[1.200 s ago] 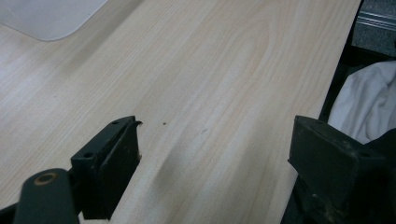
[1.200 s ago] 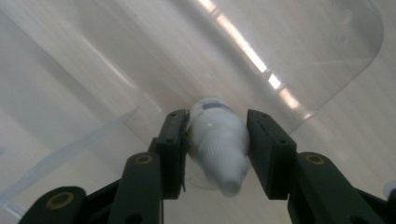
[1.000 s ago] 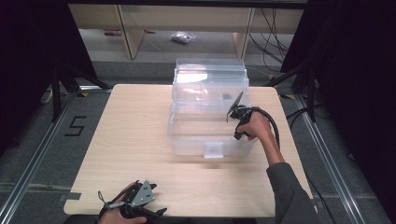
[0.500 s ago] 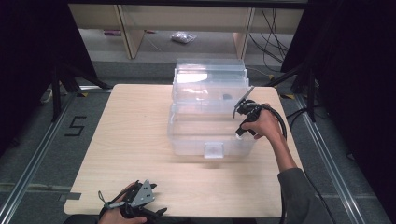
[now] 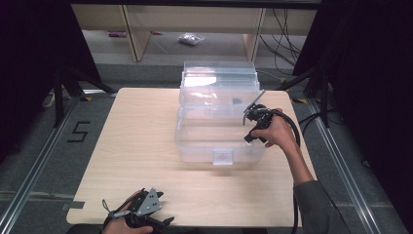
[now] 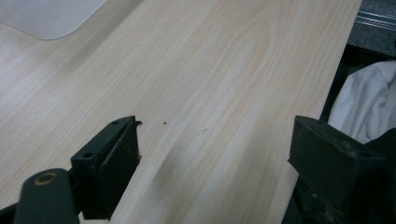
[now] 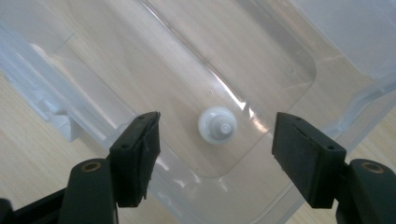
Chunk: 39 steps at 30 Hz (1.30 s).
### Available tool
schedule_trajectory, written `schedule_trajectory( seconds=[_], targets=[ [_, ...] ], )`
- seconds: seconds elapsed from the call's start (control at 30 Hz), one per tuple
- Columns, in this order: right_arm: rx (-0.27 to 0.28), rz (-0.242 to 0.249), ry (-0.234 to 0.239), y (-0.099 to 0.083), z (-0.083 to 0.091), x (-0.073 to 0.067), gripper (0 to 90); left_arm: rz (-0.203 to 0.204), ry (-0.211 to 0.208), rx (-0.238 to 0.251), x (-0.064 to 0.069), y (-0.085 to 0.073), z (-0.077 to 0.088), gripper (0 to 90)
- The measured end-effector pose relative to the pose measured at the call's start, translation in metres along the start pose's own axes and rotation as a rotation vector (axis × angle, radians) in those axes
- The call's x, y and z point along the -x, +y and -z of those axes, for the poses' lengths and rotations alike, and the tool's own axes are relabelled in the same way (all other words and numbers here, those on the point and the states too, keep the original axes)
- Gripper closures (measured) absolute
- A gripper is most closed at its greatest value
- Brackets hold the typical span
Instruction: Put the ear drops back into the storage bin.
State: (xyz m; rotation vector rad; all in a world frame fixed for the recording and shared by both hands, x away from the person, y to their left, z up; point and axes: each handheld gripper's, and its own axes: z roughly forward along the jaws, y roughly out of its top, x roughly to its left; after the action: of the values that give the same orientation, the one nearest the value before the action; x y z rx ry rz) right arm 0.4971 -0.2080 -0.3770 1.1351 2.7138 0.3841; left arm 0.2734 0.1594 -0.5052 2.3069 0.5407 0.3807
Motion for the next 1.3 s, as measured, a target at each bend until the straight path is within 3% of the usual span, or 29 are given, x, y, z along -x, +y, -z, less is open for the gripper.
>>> schedule_trajectory(
  seconds=[0.13,0.2,0.4,0.47,0.77,0.9,0.97,1.07,1.13,1.17,1.23,1.3],
  targets=[
    [0.027,0.015,0.003,-0.001,0.004,-0.003,32.4,0.017,0.001,-0.001,0.001,0.0,0.0,15.6],
    [0.042,-0.002,0.015,-0.002,0.005,-0.006,32.4,0.013,0.001,-0.002,0.001,0.0,0.0,15.6],
    [0.065,0.013,0.019,-0.007,0.005,-0.009,31.6,-0.008,0.004,-0.007,-0.001,0.0,0.0,15.6],
    [0.077,0.005,0.024,-0.009,0.008,-0.011,30.7,0.02,-0.005,0.015,0.001,0.0,-0.001,15.6],
    [0.132,0.014,0.019,-0.018,0.019,-0.02,28.2,0.003,0.0,0.006,0.0,0.0,0.0,15.6],
    [0.137,-0.026,0.032,-0.023,0.022,-0.027,25.1,0.003,0.0,0.007,0.0,0.0,0.0,15.5],
    [0.178,0.008,0.032,-0.025,0.023,-0.029,24.0,0.007,0.001,0.008,0.0,0.0,-0.001,15.4],
    [0.213,0.013,0.042,-0.028,0.026,-0.036,23.3,0.003,-0.001,0.006,0.0,0.0,-0.001,15.3],
    [0.21,0.0,0.054,-0.03,0.028,-0.04,23.2,0.004,0.001,0.007,0.0,0.0,0.0,15.2],
    [0.232,0.035,0.036,-0.031,0.027,-0.039,23.1,0.008,0.002,0.009,0.0,0.0,0.0,15.2],
    [0.226,0.021,0.043,-0.034,0.03,-0.043,23.0,0.01,0.003,0.01,0.0,0.0,0.0,15.1],
    [0.243,0.04,0.042,-0.037,0.032,-0.044,23.0,0.011,0.003,0.01,0.0,-0.001,0.0,15.0]
  ],
)
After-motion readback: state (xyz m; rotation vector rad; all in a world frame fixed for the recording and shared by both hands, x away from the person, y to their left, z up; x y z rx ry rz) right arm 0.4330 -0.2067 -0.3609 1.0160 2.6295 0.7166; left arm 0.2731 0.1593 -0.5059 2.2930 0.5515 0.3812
